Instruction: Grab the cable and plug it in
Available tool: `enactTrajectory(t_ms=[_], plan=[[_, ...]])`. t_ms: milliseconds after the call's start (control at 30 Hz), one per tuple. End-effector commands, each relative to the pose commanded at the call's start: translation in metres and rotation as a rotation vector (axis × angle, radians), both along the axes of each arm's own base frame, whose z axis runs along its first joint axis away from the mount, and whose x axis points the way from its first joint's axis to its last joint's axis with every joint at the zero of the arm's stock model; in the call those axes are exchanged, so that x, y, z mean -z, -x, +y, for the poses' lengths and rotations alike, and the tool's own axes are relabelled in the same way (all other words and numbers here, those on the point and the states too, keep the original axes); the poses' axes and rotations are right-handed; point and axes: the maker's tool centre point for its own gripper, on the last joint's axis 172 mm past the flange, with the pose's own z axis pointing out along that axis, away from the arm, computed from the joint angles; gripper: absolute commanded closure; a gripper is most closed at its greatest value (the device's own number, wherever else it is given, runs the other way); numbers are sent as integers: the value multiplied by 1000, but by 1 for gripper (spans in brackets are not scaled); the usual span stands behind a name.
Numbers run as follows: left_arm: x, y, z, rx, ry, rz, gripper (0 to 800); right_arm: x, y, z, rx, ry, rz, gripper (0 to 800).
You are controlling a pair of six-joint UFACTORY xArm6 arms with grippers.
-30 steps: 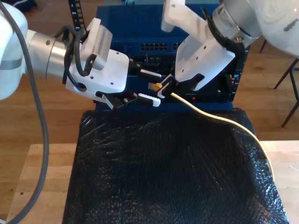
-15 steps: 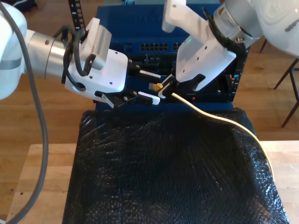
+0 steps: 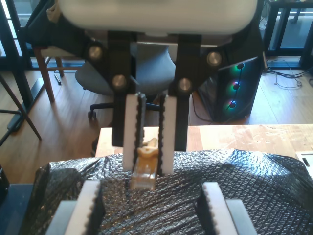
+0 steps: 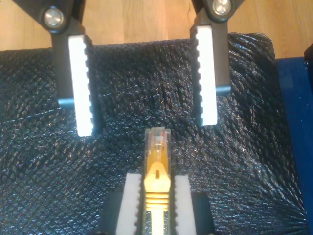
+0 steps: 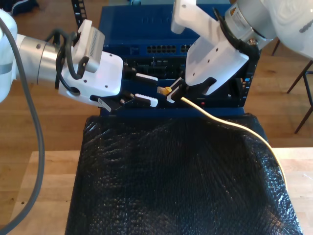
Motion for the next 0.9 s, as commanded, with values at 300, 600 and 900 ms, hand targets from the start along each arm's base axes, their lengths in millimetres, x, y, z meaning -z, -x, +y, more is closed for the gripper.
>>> enactTrajectory(t_ms=[300, 600, 900], plan=[[2, 1, 0, 1, 1, 6, 354, 0, 2, 3, -2, -9, 6, 793], [2, 1, 0, 1, 1, 6, 410, 1, 2, 3, -4, -7, 6, 793], [1, 1, -1, 3, 3, 7, 434, 1, 3, 4, -5, -8, 9, 793]])
